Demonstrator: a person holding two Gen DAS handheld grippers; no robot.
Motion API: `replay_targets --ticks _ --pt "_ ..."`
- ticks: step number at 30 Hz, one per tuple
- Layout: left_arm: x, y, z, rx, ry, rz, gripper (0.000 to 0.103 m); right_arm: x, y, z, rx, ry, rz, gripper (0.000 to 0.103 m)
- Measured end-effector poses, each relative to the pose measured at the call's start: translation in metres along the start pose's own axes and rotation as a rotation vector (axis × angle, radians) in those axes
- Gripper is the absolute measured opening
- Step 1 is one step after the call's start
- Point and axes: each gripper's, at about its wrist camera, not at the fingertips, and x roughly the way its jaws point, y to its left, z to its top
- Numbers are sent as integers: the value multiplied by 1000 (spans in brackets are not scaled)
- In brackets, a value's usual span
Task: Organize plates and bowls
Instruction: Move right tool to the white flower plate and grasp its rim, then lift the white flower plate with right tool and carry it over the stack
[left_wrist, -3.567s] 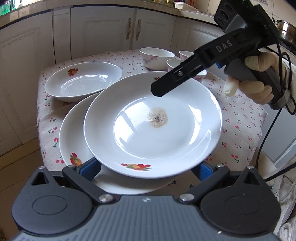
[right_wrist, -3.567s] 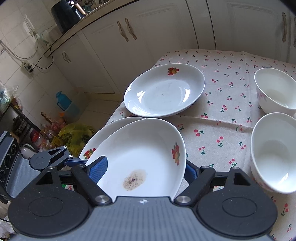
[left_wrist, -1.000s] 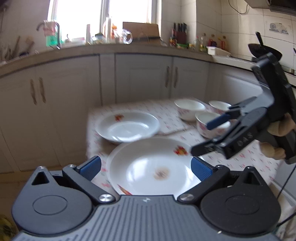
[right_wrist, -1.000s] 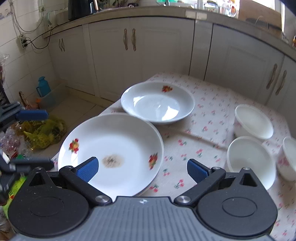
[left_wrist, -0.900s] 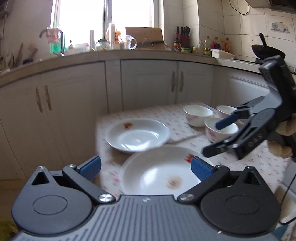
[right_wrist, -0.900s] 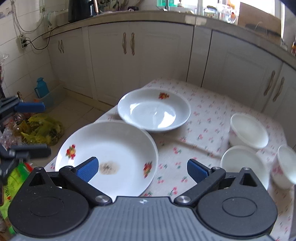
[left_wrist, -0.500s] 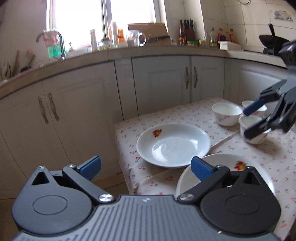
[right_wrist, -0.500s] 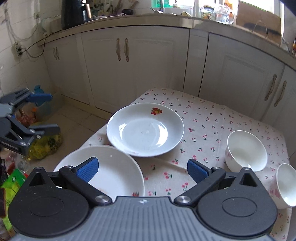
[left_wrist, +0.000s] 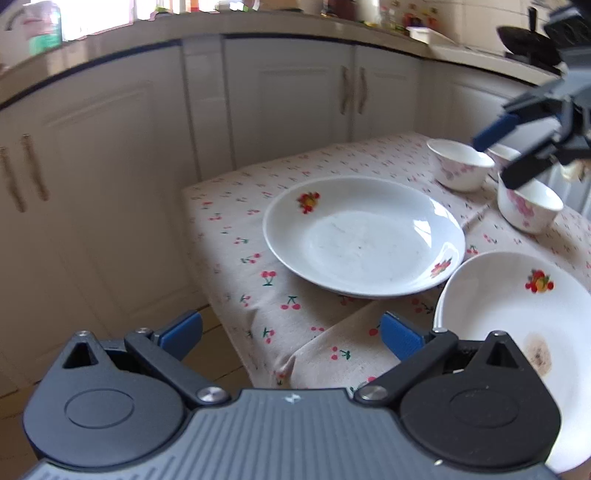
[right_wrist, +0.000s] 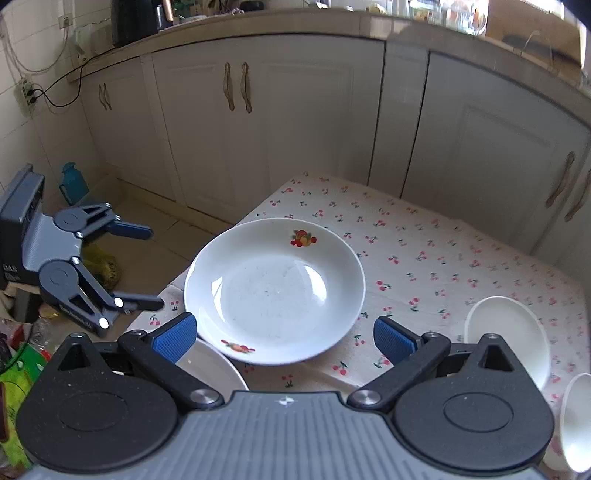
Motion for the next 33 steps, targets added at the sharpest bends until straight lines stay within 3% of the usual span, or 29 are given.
replay_targets --ticks 11,15,21,27,33 --pt "33 5 5 63 6 -160 100 58 -40 15 190 102 26 102" --pt "43 10 8 84 11 -221 100 79 -51 16 257 146 45 89" --pt "48 12 12 156 5 -315 98 101 -63 20 290 172 75 83" --pt "51 12 13 182 2 -375 97 113 -72 21 323 193 114 73" --pt "52 12 15 192 -4 -386 97 119 -74 26 315 202 138 72"
